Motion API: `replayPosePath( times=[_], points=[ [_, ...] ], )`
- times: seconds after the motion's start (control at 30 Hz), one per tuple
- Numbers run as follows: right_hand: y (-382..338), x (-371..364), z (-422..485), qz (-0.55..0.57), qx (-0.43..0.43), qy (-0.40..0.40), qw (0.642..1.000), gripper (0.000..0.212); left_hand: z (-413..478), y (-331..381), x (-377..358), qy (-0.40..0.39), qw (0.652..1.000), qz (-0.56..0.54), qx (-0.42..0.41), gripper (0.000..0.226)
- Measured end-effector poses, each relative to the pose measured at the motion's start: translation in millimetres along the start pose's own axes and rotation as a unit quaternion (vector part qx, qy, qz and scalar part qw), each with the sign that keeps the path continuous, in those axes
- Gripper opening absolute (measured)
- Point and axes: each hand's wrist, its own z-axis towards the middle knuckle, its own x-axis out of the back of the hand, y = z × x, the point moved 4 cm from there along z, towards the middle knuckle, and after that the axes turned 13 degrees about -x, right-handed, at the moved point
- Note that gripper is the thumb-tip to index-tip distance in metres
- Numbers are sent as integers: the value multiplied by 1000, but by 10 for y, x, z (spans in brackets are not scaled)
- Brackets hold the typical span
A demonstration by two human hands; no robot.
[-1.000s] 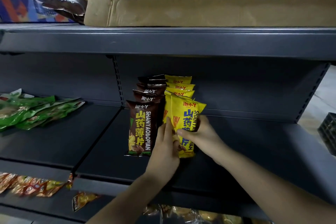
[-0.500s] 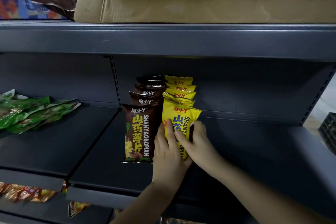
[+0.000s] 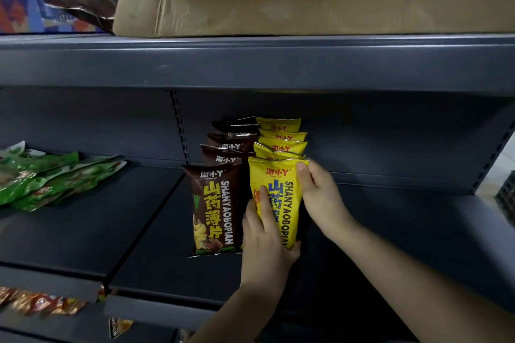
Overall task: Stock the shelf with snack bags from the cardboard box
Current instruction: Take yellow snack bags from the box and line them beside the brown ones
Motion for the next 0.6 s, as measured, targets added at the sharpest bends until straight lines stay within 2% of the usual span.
replayPosePath(
  times=[0.13,0.27,0.37,0.47,0.53,0.6],
  points=[
    [58,3,-86,24,-32,2,999,26,-28,21,34,-3,1000,31,-6,132],
    [155,-26,-218,41,-79,-22,996,52,-44,39,53,-4,999,48,-20,127],
    [227,-15,-303,54,-95,-34,993,48,-82,44,62,-5,999,40,-26,127],
    [268,-11,-380,39,-110,-79,990,43,-134,23,112,-7,999,16,-31,125],
    [327,-22,-422,-1,-126,-120,985,42,-176,5,171,-3,999,4,-39,114],
    [394,-35,-444,-46,-138,-145,979,45,-221,16,272,25,997,-21,-66,92]
  ],
)
